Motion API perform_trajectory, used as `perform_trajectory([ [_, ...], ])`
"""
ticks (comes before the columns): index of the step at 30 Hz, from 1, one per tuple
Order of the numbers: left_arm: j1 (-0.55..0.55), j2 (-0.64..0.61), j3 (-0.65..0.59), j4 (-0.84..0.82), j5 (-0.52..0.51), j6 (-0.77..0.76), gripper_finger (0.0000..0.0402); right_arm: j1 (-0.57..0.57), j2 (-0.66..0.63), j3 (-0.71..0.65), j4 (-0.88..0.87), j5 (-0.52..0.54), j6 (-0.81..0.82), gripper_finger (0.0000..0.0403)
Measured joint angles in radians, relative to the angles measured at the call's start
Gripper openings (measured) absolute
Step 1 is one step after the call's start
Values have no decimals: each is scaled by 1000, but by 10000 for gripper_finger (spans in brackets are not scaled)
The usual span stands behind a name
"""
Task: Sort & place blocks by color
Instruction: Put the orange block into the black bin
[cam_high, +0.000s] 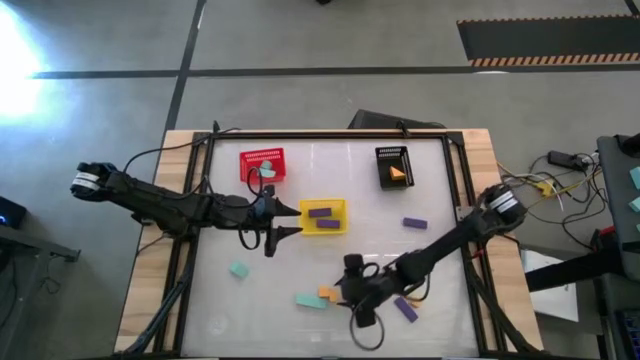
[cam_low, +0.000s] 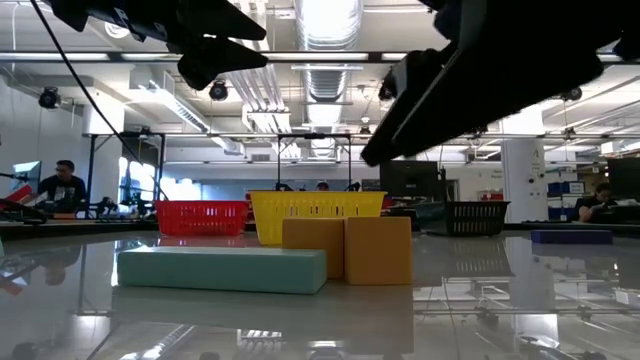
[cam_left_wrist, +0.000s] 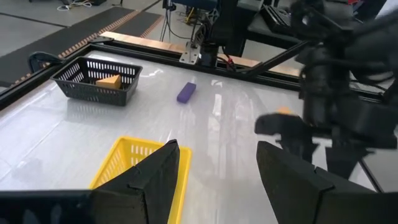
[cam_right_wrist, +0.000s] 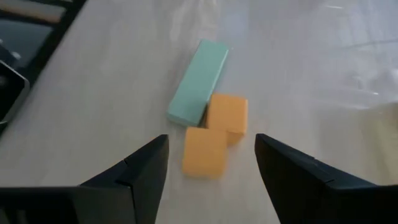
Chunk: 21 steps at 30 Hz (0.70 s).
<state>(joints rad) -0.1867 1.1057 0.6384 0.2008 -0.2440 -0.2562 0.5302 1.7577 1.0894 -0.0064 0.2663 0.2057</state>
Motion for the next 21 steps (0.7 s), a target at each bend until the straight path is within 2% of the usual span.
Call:
perform_trajectory([
  [10,0,-2,-2,0,0,0,200,0,156,249,-356,15,125,242],
  [16,0,-2,-2,0,0,0,200,-10,209,294,-379,-5,141,234],
  [21,0,-3,-2,0,0,1,200,-28,203,289,-377,-8,162,185],
])
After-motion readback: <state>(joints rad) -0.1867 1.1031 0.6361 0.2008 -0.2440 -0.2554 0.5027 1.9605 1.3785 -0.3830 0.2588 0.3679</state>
